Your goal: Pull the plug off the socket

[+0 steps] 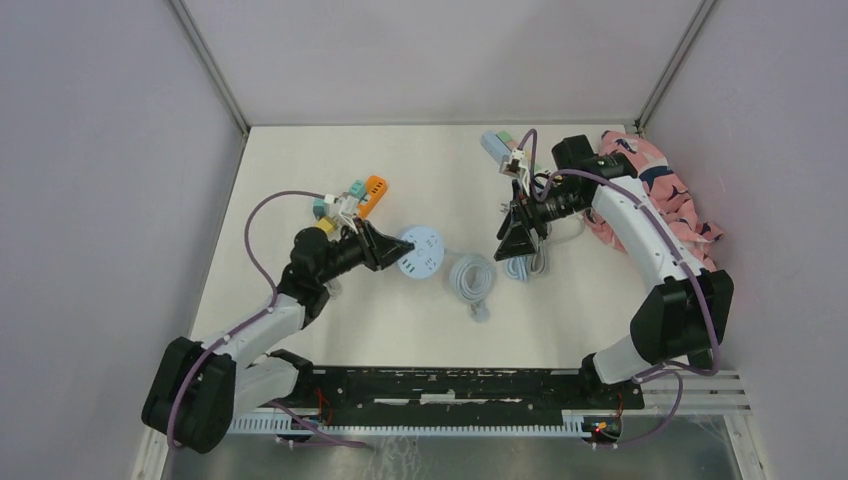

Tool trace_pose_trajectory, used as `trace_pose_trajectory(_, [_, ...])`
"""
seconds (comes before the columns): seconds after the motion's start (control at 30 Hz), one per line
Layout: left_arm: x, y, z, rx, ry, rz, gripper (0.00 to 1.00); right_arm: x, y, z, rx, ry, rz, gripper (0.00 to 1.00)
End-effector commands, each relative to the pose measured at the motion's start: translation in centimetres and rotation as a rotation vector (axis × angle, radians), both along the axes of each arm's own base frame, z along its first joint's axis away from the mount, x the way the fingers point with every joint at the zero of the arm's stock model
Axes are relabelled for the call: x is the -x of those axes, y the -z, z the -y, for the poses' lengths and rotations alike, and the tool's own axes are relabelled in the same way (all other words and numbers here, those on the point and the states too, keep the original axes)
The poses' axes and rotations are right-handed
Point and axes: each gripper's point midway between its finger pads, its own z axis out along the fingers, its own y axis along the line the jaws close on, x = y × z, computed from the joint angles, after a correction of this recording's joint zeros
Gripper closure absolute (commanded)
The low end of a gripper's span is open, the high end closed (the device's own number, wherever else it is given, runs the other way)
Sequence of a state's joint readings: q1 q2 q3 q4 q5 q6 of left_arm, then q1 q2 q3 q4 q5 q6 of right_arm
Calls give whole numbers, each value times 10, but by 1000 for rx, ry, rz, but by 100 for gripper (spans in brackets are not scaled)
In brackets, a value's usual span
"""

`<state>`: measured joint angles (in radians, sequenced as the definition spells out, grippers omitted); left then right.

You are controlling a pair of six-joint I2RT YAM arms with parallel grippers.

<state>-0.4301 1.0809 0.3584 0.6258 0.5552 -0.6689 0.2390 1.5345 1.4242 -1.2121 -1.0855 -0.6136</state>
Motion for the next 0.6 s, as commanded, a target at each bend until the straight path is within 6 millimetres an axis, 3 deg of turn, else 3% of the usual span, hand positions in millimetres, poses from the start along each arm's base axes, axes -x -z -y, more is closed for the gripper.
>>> trace_pose_trajectory(0.0, [-39,-113,-18,184,-93,208,97,-6,3,2,6,42,14,15])
trace_pose_trajectory(0.13, [-85,-134,-33,215,-217,197,97,-7,6,3,18,57,11,16])
trace_pose_trajectory(0.37, [-184,-160,-73,345,-435,192,97,-10,9,3,19,96,27,16])
trace_pose_trajectory(0.43, [-210,-162,-84,377,-474,198,97,-11,9,3,18,103,27,17])
trace_pose_trajectory(0.57, [-263,-148,-112,402,-582,174,97,-11,10,3,17,106,24,17])
